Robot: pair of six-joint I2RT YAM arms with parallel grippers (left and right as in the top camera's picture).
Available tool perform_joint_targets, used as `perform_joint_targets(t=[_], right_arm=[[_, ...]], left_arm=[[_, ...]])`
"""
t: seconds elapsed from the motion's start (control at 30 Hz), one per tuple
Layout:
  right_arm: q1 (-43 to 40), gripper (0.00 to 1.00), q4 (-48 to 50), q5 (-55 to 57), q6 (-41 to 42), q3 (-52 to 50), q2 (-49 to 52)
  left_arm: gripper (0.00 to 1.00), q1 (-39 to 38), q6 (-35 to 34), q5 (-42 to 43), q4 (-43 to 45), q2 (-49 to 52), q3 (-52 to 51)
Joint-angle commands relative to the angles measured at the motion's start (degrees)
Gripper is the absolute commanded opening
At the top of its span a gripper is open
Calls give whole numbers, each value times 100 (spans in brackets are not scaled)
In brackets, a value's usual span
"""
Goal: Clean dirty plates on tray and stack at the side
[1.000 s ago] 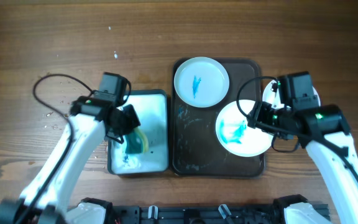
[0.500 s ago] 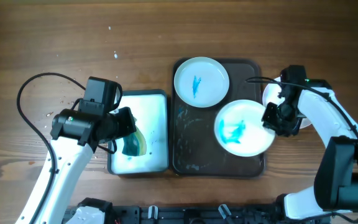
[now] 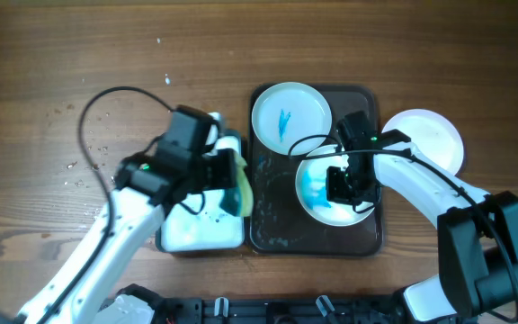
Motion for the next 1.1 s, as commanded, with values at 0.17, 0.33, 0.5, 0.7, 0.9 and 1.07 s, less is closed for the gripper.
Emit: perform_joint_targets(t=[0.17,0.33,0.5,0.7,0.9,1.07], right_arm=[[-1419,6,-205,380,-216,208,-1279],[-2013,25,-24,643,-236,44,-968],[-2006,29,286,450,-306,-278,-426],[-1862,7,708,-142,-704,-664,-262],[-1462,4,546,-389,-1073,-769,-490],[-708,4,251,61,-542,-769,-922]], left_arm=[[4,-319,-116,138,275,505,17],[4,-319,-114,179,162,505,15],[4,-319,-111,179,31,505,17],[4,-319,-111,179,109,505,17],[4,-514,-114,267,522,507,15],[4,-999,-118,-11,1263,566,15]])
